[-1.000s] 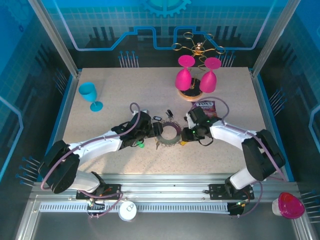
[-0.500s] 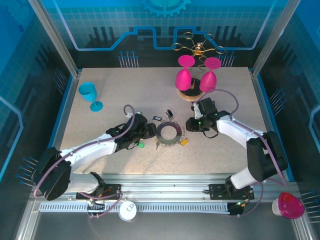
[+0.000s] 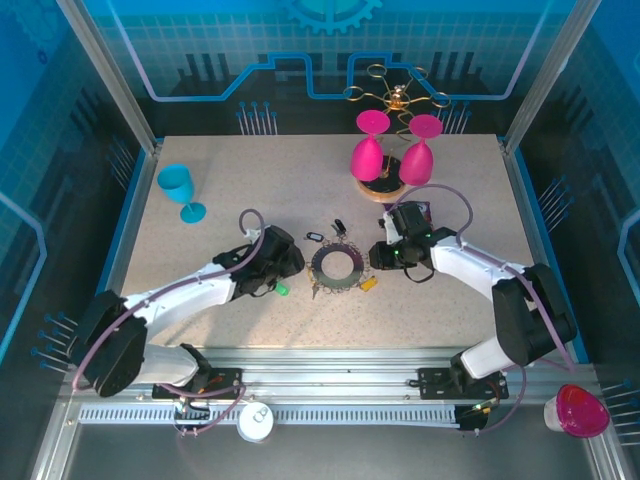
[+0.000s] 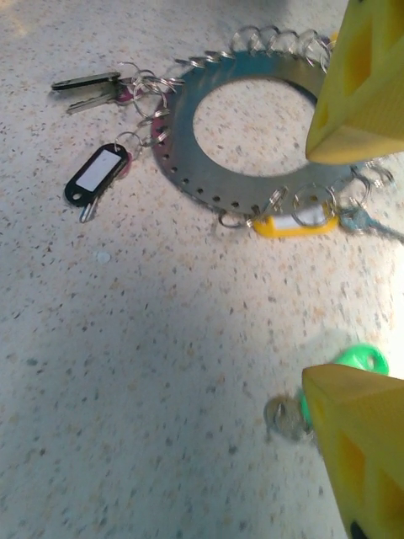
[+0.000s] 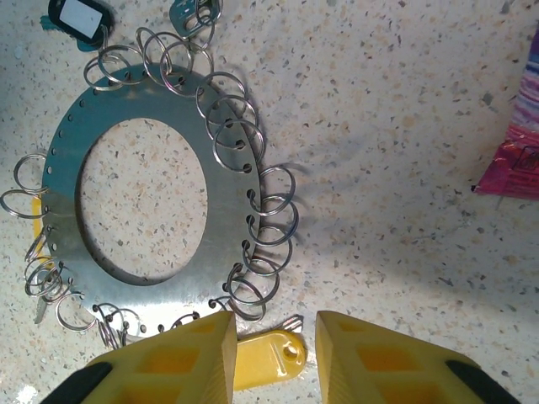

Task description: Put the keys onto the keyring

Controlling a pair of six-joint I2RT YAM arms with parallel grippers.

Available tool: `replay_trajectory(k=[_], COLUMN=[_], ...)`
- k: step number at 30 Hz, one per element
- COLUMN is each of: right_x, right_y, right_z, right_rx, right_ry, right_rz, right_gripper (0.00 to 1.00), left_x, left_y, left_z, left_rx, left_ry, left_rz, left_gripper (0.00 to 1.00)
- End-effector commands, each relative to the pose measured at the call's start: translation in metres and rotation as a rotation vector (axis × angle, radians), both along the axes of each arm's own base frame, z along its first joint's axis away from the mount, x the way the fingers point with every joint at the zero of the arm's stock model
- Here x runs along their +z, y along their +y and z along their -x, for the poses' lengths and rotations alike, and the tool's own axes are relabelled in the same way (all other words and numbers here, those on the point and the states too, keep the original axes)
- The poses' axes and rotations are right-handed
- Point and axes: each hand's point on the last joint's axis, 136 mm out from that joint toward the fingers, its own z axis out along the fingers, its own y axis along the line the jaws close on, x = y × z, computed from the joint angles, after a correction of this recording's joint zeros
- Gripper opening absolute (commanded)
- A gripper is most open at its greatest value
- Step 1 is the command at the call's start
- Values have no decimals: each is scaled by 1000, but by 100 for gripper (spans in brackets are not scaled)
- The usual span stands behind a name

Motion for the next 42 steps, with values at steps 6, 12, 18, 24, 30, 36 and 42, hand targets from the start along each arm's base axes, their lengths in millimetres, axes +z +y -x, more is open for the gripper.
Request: replay_trajectory(k=[6,12,18,24,30,36,42], right_x=[5,2,-1,1,2,4,8], right_y=[-2,-5,-3,-2,-2,-3,-4], right_z=[8,13,17,17,17,17,18], right_rx=[12,6,11,12,13,10,9], right_ry=[-31,-29,-19,-20,-19,-21,-33], right_rz=[-3,-9,-21,-26,-26,-28,-25], right_gripper=[32,32,32,32,32,32,32], left_x=[-18,-40,-53,-61,-65,-70,-72], left_y=[-42,-46,-38,-45,-47,-48,-48], left_z=[-28,-32,-33,-33,-34,-34,-36], left_rx=[131,229,295,291,285,286,285], left_ry=[108,205,247,271,276,285,281], left_rz=[237,290,302,334,341,343,344], left_gripper=[46,37,33,33,30,25,20])
